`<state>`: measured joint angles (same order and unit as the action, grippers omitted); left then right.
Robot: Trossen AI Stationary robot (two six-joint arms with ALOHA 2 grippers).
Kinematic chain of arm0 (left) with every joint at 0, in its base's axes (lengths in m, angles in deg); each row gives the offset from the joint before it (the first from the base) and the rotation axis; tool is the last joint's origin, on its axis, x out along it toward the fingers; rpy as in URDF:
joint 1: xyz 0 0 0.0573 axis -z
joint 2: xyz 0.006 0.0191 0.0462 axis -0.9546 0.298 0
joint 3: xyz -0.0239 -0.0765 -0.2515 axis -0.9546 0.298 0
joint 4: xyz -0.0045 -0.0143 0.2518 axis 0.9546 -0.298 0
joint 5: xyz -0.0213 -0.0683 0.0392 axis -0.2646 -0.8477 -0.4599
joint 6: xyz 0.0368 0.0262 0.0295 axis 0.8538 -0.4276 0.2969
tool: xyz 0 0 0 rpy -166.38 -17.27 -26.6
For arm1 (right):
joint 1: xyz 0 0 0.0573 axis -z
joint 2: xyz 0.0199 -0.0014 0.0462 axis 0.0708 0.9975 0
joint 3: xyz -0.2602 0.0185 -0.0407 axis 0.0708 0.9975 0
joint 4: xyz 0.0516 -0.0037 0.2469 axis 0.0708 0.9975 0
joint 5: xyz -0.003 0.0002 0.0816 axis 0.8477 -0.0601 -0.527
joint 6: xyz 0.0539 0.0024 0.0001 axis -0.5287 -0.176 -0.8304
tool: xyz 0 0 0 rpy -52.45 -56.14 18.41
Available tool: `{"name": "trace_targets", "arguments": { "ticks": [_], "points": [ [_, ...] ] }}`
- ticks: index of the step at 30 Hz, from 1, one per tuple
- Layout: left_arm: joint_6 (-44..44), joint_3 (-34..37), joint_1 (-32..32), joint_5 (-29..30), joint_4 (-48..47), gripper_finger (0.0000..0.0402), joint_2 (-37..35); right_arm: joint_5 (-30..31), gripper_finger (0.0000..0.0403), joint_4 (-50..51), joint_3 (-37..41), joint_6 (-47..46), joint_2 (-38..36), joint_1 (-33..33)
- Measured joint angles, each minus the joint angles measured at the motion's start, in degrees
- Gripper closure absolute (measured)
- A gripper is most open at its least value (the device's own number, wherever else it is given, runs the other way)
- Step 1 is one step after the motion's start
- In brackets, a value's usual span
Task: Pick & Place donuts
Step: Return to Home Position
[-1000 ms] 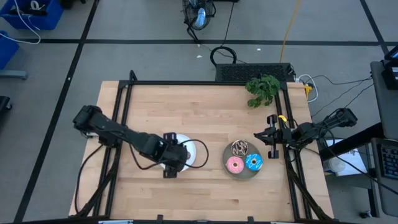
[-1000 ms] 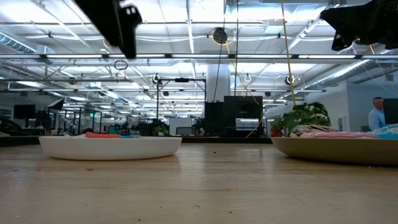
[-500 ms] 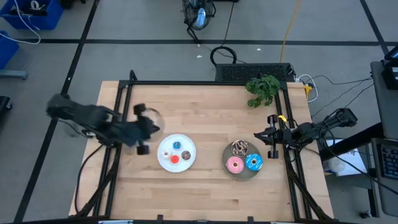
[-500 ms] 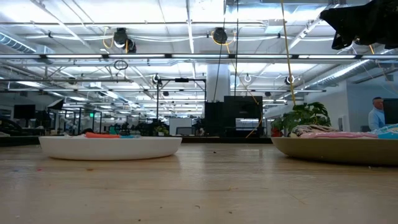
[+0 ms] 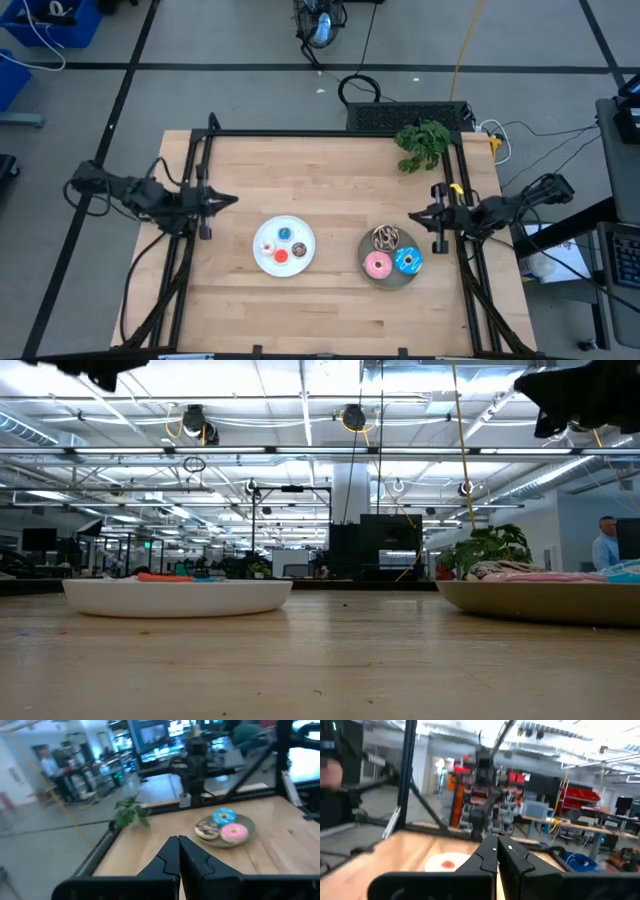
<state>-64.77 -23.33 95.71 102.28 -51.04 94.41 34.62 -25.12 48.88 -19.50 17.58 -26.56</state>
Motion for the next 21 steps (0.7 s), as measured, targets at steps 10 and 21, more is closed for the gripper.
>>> {"name": "trace_targets", "arguments": {
  "ticks": [10, 21],
  "points": [
    [1.5, 14.7, -5.0, -10.7, 7.2, 0.0398, -14.9, -0.1, 0.0403, 7.7, 0.2, -0.8, -5.1, 0.0],
    [0.7, 21.4, -6.9, -13.8, 4.7, 0.0399, -21.8, -1.6, 0.0403, 7.8, 5.6, -7.0, -8.6, 0.6]
  ]
}}
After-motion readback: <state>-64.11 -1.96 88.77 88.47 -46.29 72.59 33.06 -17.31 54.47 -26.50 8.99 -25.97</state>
